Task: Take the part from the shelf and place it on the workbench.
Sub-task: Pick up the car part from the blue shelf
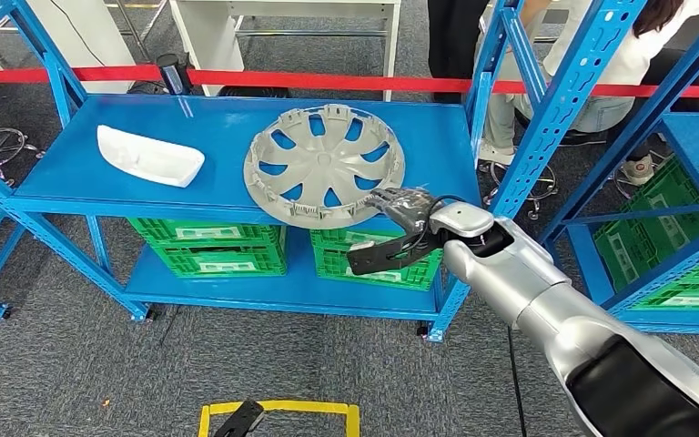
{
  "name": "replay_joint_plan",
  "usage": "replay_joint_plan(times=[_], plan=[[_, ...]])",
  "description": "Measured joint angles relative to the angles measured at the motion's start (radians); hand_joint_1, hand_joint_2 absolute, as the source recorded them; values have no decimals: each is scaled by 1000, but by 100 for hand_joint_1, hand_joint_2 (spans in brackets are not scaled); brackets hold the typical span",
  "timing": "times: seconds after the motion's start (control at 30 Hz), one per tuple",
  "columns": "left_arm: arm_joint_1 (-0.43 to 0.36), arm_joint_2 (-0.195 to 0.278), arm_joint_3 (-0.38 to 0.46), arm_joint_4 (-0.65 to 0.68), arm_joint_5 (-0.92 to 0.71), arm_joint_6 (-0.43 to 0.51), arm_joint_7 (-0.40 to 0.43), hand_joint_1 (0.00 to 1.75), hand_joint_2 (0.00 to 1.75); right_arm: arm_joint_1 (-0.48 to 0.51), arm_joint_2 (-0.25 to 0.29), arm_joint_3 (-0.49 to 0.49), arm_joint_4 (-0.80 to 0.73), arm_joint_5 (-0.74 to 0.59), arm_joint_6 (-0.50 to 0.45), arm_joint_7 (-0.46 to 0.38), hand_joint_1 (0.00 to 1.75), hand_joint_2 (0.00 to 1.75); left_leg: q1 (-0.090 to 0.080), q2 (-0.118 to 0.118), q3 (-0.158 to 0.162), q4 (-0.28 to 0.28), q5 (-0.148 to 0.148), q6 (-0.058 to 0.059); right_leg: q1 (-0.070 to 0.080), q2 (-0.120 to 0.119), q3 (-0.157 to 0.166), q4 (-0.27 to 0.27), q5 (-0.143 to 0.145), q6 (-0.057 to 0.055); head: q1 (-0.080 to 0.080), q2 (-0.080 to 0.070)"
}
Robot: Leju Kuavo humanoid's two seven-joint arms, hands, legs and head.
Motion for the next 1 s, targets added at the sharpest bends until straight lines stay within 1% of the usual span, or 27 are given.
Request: replay_joint_plan(times=[0.2, 0.27, 0.33, 0.43, 0.53, 0.63, 0.77, 1.0], plan=[[9, 0, 4, 4, 12, 16, -7, 0, 175, -21, 19, 35, 46, 50, -61, -2, 0, 175, 0, 0, 0, 0, 0, 0, 0, 0, 0, 0, 0, 0, 0, 0], [13, 0, 4, 5, 16, 22, -10, 0, 87, -23, 21, 38, 48, 62, -109, -2, 0, 175, 0, 0, 0, 0, 0, 0, 0, 0, 0, 0, 0, 0, 0, 0], [17, 0, 5, 5, 19, 29, -17, 0, 0, -22, 21, 34, 43, 76, -186, -2, 0, 175, 0, 0, 0, 0, 0, 0, 0, 0, 0, 0, 0, 0, 0, 0], [23, -1, 5, 6, 25, 37, -29, 0, 0, -16, 19, 5, 9, 84, -307, -1, 0, 175, 0, 0, 0, 0, 0, 0, 0, 0, 0, 0, 0, 0, 0, 0], [25, -2, 5, 6, 27, 40, -35, 0, 0, -1, 13, -48, -46, 72, -365, 3, 0, 175, 0, 0, 0, 0, 0, 0, 0, 0, 0, 0, 0, 0, 0, 0], [26, -3, 5, 6, 27, 37, -38, 0, 0, 10, 6, -103, -91, 58, -371, 4, 0, 175, 0, 0, 0, 0, 0, 0, 0, 0, 0, 0, 0, 0, 0, 0], [25, -3, 5, 6, 27, 28, -40, 0, 0, 11, 0, -150, -116, 53, -351, 4, 0, 175, 0, 0, 0, 0, 0, 0, 0, 0, 0, 0, 0, 0, 0, 0], [21, -2, 5, 6, 23, 17, -39, 0, 0, 12, -4, -180, -117, 53, -318, -1, 0, 175, 0, 0, 0, 0, 0, 0, 0, 0, 0, 0, 0, 0, 0, 0]])
